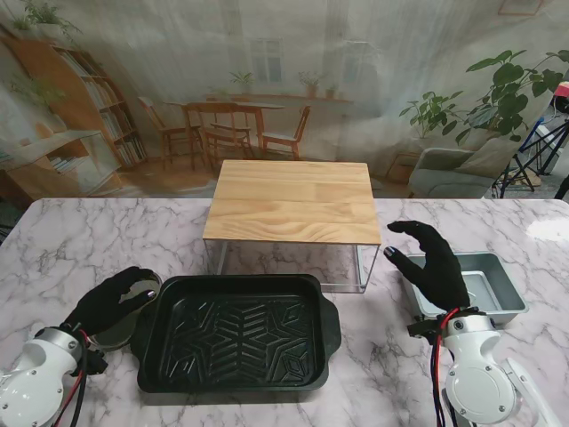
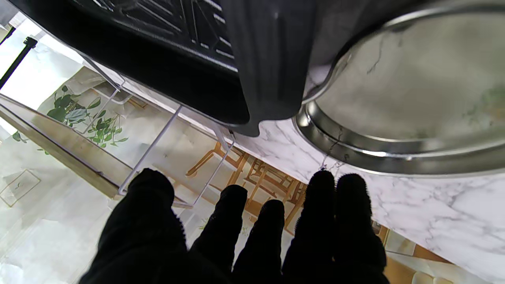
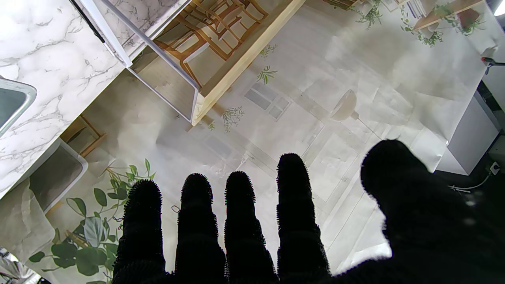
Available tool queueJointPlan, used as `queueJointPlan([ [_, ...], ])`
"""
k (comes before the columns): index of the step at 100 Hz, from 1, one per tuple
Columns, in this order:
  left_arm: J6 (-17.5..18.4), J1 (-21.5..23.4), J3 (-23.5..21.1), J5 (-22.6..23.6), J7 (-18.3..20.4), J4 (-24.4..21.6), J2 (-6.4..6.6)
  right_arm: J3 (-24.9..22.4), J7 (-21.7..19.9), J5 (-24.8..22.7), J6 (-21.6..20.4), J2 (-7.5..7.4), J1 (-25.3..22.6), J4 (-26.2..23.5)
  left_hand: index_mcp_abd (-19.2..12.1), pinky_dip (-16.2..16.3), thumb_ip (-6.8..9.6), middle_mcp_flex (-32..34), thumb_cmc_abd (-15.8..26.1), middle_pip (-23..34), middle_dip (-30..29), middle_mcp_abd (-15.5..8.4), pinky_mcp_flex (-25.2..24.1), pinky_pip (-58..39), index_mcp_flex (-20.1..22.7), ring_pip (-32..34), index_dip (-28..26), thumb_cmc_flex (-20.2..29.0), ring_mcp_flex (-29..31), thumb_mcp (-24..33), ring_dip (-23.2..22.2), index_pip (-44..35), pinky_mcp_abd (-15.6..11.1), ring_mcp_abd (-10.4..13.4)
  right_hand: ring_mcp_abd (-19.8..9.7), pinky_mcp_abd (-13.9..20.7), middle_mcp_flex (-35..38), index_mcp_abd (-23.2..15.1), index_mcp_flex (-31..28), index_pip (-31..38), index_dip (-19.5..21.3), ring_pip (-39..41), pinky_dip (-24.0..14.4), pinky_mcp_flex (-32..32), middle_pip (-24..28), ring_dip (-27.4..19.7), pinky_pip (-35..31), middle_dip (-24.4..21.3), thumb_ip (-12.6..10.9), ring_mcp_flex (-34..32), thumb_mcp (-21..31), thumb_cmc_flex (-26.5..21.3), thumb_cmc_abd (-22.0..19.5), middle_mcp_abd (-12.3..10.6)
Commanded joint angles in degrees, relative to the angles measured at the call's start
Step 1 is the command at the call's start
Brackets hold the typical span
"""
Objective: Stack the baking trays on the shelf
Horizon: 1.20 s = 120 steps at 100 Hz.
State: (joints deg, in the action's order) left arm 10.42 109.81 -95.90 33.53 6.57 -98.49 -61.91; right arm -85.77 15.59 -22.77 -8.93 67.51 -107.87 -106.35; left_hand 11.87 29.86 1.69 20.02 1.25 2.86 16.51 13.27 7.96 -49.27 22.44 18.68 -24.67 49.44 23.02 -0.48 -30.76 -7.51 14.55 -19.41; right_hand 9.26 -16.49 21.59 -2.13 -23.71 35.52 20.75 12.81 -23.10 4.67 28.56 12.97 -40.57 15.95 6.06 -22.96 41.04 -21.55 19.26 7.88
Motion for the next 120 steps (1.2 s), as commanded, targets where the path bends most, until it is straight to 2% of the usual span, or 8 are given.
queueJointPlan([
  [1, -0.40, 0.27, 0.64, 0.06, 1.97, 0.30, 0.11, 0.13, -0.09, -0.03, 0.36, 0.07, -0.01, 0.19, 0.48, 2.13, -1.92, -0.57, -0.79, -0.11, 0.33, 0.64, 0.77, -3.02, -1.87, 2.31, 0.54, -0.94, 1.04, -0.90, -1.78, 0.85, -1.88, -1.26, -0.75, 0.13, 0.76, -1.15, -1.17, 0.62, -0.21, -2.84, -0.20, -0.10, 1.20, 0.28, -0.82, 0.48, -1.70, -1.33, -1.49, 2.22, -1.52, -0.24],
  [17, -1.87, 0.00, 1.97, -0.67, 3.18, 0.42, 0.29, 0.18, -0.20, 0.08, 0.50, 0.06, 0.09, 0.22, 1.21, 3.29, -1.86, 2.41, -0.91, 1.54, 4.45, 1.01, 1.74, -5.71, -0.87, 5.60, 0.22, 0.33, 2.01, -0.85, -5.77, 0.14, -2.22, -1.68, -0.70, 0.07, 0.80, -1.06, -1.34, 0.63, -0.12, -2.77, -0.23, -0.15, 1.33, 0.32, -0.93, 0.53, -1.71, -1.28, -1.55, 2.14, -1.59, -0.19],
  [29, -2.36, -0.36, 2.81, -0.71, 4.25, 0.60, 0.51, 0.19, -0.27, 0.06, 0.55, 0.04, 0.09, 0.22, 1.67, 3.34, -1.69, 4.15, -1.10, 2.44, 5.96, 1.10, 1.95, -5.97, 0.62, 6.19, -0.10, 1.76, 2.34, -0.39, -6.53, -0.59, -2.31, -1.41, -0.75, 0.04, 0.97, -1.07, -1.49, 0.65, -0.03, -2.71, -0.24, -0.22, 1.50, 0.35, -1.00, 0.59, -1.71, -1.31, -1.57, 2.12, -1.70, -0.20],
  [41, -2.51, -0.57, 3.28, -0.74, 4.87, 0.51, 0.65, 0.18, -0.32, 0.09, 0.57, 0.04, 0.06, 0.19, 1.66, 3.11, -0.59, 5.73, -2.03, 2.93, 8.36, 1.04, 2.42, -6.04, 2.61, 6.74, -0.72, 9.56, 2.98, 1.28, -7.37, -1.72, -2.68, -0.71, -0.64, 0.04, 1.01, -1.05, -1.63, 0.66, 0.04, -2.70, -0.24, -0.18, 1.55, 0.36, -1.06, 0.60, -1.72, -1.29, -1.64, 2.09, -1.79, -0.18],
  [52, -2.09, -0.80, 3.56, 0.24, 5.55, 0.56, 0.88, 0.18, -0.19, 0.21, 0.60, 0.08, 0.07, 0.16, 1.89, 2.29, 0.72, 6.84, -2.36, 2.96, 9.73, 1.08, 3.27, -5.71, 3.57, 6.83, -1.37, 14.01, 3.35, 1.67, -7.44, -2.85, -3.05, 0.07, -0.60, 0.02, 1.12, -0.89, -1.84, 0.67, 0.10, -2.68, -0.23, -0.19, 1.63, 0.37, -1.09, 0.63, -1.73, -1.31, -1.70, 2.02, -1.89, -0.14],
  [73, -2.28, -1.17, 4.51, 0.62, 7.46, 0.10, 1.29, 0.20, -0.08, 0.54, 0.95, 0.15, -0.04, -0.12, 2.39, 1.81, 1.33, 7.48, -2.41, 2.98, 10.07, 1.00, 3.33, -5.39, 4.14, 6.56, -1.45, 15.26, 3.38, 2.12, -7.10, -3.34, -3.16, 0.47, -0.59, -0.03, 1.16, -0.77, -2.03, 0.60, 0.18, -2.67, -0.20, -0.26, 1.72, 0.38, -1.11, 0.66, -1.77, -1.29, -1.77, 1.90, -2.07, -0.01],
  [120, -4.12, -3.10, 8.69, -0.27, 10.62, -0.75, 1.90, -0.20, 0.37, 1.17, 0.83, 0.32, -0.56, -0.67, 2.66, 0.63, 1.07, 8.47, -1.41, 3.08, 10.30, 1.22, 3.19, -4.50, 4.70, 6.31, -1.41, 15.25, 2.87, 1.52, -6.57, -4.00, -3.57, 0.46, -0.48, 0.01, 1.46, -0.64, -2.42, 0.45, 0.39, -2.65, -0.15, -0.26, 1.89, 0.41, -1.14, 0.73, -1.83, -1.37, -1.92, 1.76, -2.18, 0.08],
])
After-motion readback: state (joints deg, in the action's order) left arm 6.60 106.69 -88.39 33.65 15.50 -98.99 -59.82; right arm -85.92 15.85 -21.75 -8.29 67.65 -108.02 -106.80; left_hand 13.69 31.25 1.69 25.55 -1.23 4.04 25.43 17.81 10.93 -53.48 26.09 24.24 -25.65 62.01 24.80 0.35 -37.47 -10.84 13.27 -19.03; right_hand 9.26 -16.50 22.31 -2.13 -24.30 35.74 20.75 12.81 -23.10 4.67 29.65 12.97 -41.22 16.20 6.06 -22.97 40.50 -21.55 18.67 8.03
